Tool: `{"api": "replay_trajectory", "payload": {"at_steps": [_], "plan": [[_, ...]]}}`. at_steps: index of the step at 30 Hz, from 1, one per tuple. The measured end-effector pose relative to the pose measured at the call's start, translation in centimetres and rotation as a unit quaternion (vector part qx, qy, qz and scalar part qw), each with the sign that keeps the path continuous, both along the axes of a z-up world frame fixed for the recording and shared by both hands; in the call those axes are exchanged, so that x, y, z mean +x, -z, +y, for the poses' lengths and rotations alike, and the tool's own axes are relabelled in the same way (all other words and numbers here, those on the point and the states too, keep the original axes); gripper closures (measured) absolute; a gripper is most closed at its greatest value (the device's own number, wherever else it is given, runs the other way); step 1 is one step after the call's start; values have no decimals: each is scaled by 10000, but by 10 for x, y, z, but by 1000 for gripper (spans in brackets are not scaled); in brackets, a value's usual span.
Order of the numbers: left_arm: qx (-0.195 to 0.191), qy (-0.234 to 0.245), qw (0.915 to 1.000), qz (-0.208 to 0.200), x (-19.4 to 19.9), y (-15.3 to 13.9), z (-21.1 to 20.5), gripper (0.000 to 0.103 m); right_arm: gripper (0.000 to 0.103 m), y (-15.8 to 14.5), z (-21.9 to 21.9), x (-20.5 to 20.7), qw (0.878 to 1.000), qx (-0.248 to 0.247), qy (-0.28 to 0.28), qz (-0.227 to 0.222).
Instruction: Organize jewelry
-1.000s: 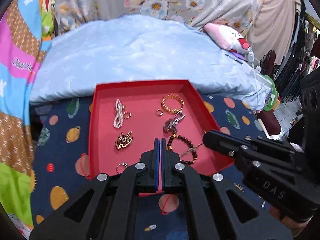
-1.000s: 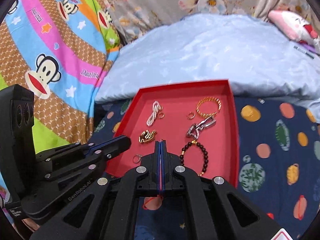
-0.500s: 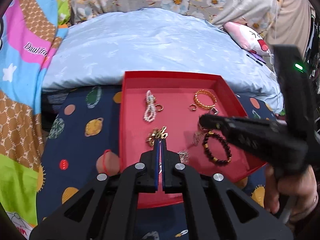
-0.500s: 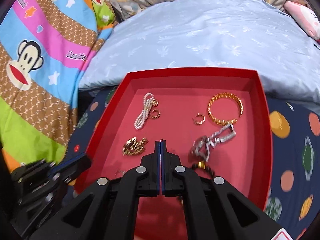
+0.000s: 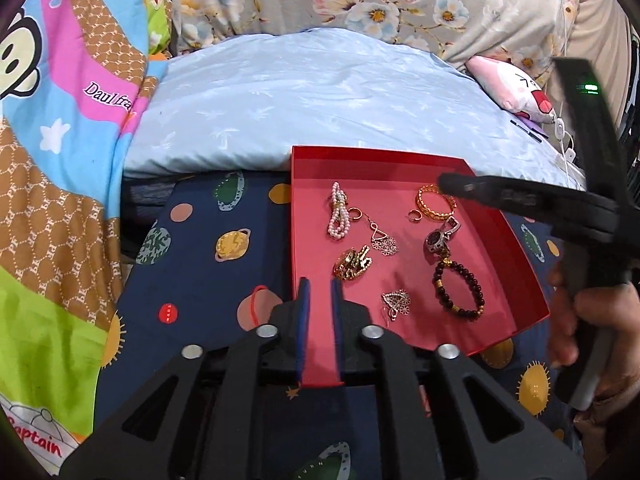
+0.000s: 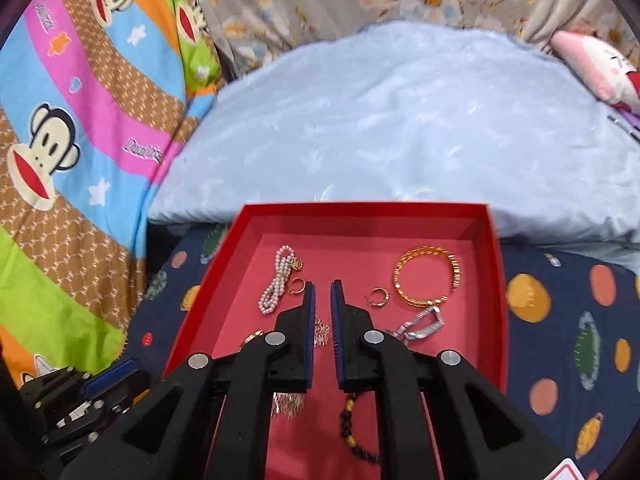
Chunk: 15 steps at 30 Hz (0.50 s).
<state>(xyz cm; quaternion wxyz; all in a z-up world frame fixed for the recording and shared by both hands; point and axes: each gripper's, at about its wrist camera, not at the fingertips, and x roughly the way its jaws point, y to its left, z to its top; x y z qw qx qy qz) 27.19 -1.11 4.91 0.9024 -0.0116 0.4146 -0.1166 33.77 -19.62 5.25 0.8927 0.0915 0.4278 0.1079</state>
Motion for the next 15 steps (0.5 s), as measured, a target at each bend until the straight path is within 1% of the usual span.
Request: {"api": "replay_trajectory", "payload": {"at_steps": [2, 4, 5, 6, 9, 10, 13, 14, 15], "plan": [[15, -4, 10000, -39, -6, -2, -1, 88, 92, -11, -4, -20, 9999, 3, 61, -157], [76, -9, 9999, -107, -14, -3, -5, 87, 83, -18, -7, -44, 9993, -61, 165, -324], [99, -3, 9999, -128, -17, -4, -7, 84, 76, -21, -8, -54, 9989, -110, 219, -395], [116, 7, 9998, -153, -23, -3, -9, 81, 73, -22, -8, -64, 9984, -169, 267, -460], [198, 3, 9996, -189, -33, -1, -18, 81, 73, -20, -4, -97, 9966, -456, 386, -571], [236, -5, 9995, -200, -37, 0, -20, 81, 73, -19, -4, -105, 9963, -478, 424, -575], [270, -32, 9995, -151, -45, 7, -28, 80, 71, -11, -6, -124, 9971, -315, 502, -478], [295, -66, 9995, -133, -47, 9, -30, 79, 71, -7, -6, -129, 9972, -271, 537, -447], [327, -104, 9993, -122, -50, 11, -33, 75, 70, -5, -6, -133, 9969, -297, 583, -436]]}}
